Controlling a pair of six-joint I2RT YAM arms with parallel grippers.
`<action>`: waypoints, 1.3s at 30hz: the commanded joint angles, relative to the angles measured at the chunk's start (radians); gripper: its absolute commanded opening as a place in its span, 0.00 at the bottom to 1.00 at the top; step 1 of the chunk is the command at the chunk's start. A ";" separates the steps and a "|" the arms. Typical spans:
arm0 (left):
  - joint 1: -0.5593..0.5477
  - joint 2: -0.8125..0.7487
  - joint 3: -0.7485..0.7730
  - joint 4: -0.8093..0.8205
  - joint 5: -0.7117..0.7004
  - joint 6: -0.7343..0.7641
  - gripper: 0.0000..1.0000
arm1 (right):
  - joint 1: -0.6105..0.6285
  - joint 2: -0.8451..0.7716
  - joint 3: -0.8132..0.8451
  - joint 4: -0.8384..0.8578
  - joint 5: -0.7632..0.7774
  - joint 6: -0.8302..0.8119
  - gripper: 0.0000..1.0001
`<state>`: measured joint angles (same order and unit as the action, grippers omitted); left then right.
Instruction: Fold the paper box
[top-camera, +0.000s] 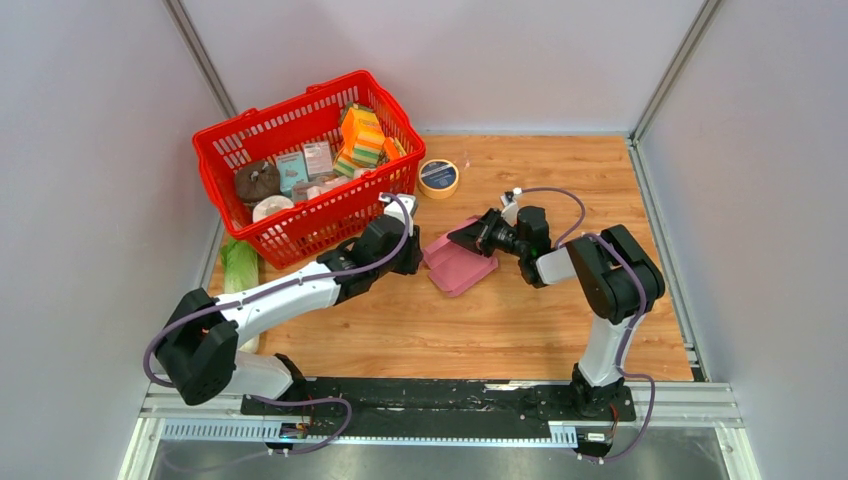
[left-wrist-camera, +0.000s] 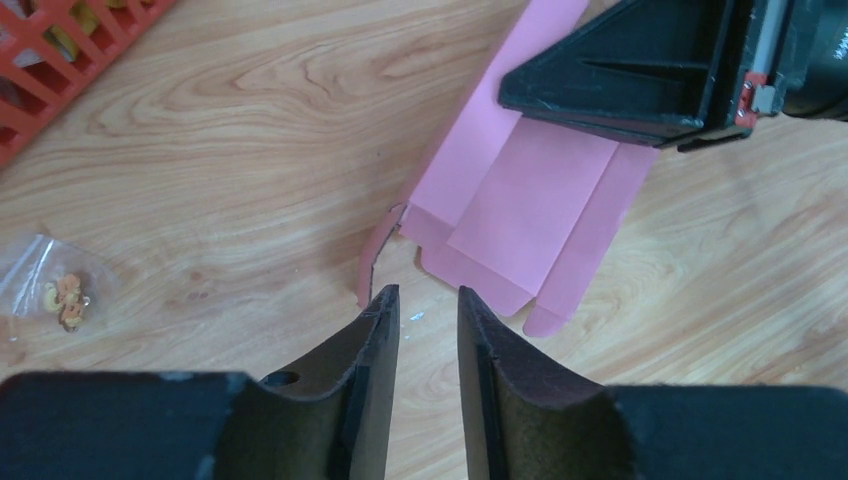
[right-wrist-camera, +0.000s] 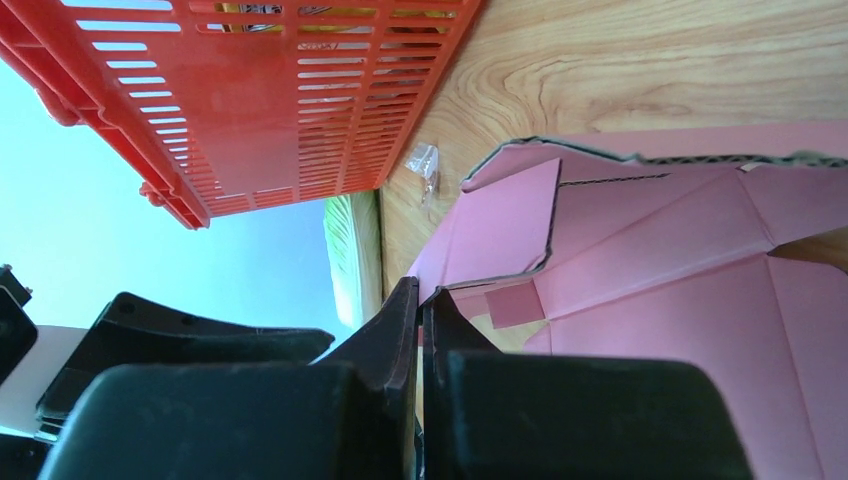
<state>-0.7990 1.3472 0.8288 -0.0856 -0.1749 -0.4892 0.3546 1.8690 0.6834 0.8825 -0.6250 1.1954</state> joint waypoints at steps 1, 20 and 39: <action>-0.005 -0.025 0.039 -0.042 -0.077 0.029 0.39 | -0.002 -0.024 -0.004 -0.040 -0.021 -0.105 0.02; 0.032 0.157 0.046 0.009 -0.018 0.179 0.26 | 0.000 -0.028 0.013 -0.071 -0.007 -0.057 0.00; -0.020 0.228 0.010 0.247 0.005 0.147 0.30 | 0.000 0.018 -0.048 0.055 0.031 0.096 0.00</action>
<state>-0.8093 1.5787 0.8520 0.0254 -0.1680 -0.3340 0.3500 1.8633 0.6605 0.9005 -0.6018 1.2804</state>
